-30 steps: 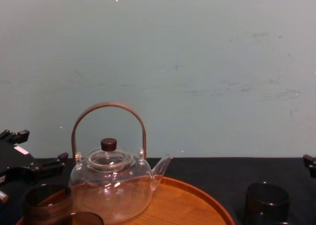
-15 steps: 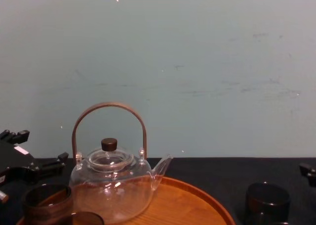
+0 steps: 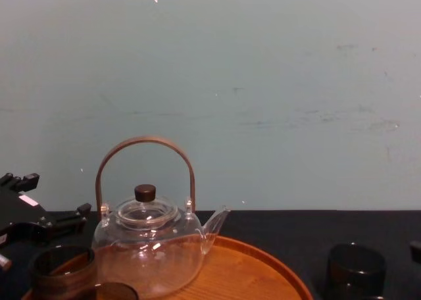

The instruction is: Pick up the glass from the table and place it on the tray.

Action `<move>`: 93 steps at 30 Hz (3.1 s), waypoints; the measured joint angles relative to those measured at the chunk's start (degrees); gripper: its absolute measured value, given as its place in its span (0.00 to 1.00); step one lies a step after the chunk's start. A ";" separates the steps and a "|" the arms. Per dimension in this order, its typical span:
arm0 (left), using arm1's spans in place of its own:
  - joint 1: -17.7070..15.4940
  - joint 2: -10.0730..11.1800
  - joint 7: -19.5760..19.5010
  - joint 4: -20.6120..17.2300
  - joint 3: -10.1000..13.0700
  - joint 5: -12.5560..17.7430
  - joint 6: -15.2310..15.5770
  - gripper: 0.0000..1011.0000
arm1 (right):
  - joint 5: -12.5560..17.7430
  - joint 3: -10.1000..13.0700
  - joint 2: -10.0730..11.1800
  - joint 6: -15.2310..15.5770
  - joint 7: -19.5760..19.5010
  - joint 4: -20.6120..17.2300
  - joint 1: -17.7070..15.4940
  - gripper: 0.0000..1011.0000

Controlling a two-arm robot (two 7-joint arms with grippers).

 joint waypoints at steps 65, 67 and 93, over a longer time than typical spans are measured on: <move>0.00 0.00 0.00 0.00 0.00 0.00 0.00 0.99 | 0.31 1.75 -4.44 8.39 17.48 2.56 -2.24 0.99; 0.00 0.00 0.00 0.00 0.00 0.00 0.00 0.99 | 0.02 1.66 -4.73 8.61 17.81 2.93 -2.06 0.99; 0.00 0.00 0.00 0.00 0.00 0.00 0.00 0.99 | -2.41 -0.26 -8.19 10.88 19.36 7.37 2.99 0.99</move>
